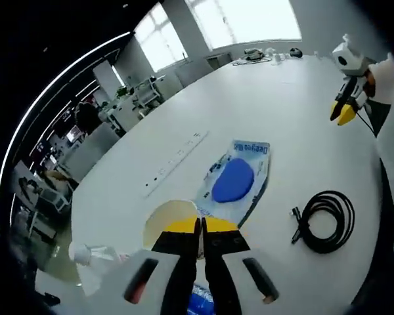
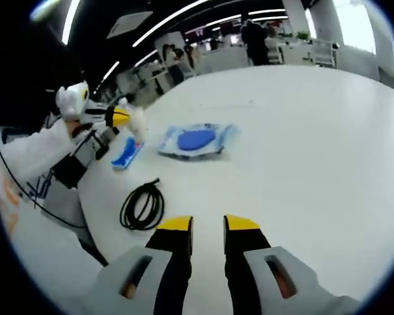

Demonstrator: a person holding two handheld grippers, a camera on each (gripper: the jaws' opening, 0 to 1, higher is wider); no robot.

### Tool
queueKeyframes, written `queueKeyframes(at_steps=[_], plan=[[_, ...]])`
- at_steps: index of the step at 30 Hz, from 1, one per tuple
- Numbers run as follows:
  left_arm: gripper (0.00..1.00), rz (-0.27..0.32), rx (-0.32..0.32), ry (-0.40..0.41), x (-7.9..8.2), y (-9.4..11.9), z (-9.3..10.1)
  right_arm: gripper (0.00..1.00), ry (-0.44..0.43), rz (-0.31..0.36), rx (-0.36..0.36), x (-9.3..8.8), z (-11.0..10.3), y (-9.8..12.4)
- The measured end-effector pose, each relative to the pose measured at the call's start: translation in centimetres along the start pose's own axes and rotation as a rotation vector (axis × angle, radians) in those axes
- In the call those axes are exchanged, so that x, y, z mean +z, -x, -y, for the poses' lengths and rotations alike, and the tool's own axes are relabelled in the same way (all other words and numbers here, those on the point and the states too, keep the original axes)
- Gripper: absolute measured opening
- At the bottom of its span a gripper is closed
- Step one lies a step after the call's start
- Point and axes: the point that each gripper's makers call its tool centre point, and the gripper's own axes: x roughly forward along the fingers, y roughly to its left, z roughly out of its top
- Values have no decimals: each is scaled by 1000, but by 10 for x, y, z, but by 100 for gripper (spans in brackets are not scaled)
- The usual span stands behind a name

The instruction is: Arrange the tabletop items into an orderly group along one side of the table until the central work area is clear of visible clutter.

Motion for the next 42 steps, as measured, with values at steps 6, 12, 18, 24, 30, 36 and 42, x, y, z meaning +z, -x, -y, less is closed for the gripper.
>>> queueKeyframes(at_steps=[6, 12, 18, 24, 30, 36, 42], plan=[[0, 4, 1, 60, -7, -19, -10, 15, 10, -13, 23, 2, -9, -9], [0, -28, -15, 83, -19, -33, -9, 14, -2, -30, 17, -4, -6, -8], [0, -31, -26, 106, -20, -42, -9, 13, -23, -46, -3, -8, 1, -7], [0, -39, -41, 94, -22, -50, -4, 13, -22, -52, -1, -6, 3, -12], [0, -41, -39, 104, -22, -52, -4, 13, -16, -53, 8, -3, -2, -15], [0, -42, -41, 120, -23, -54, -4, 12, -19, -54, 8, -5, 0, -15], [0, -52, -16, 128, -25, -53, -8, 13, -27, -49, 1, -6, 3, -13]])
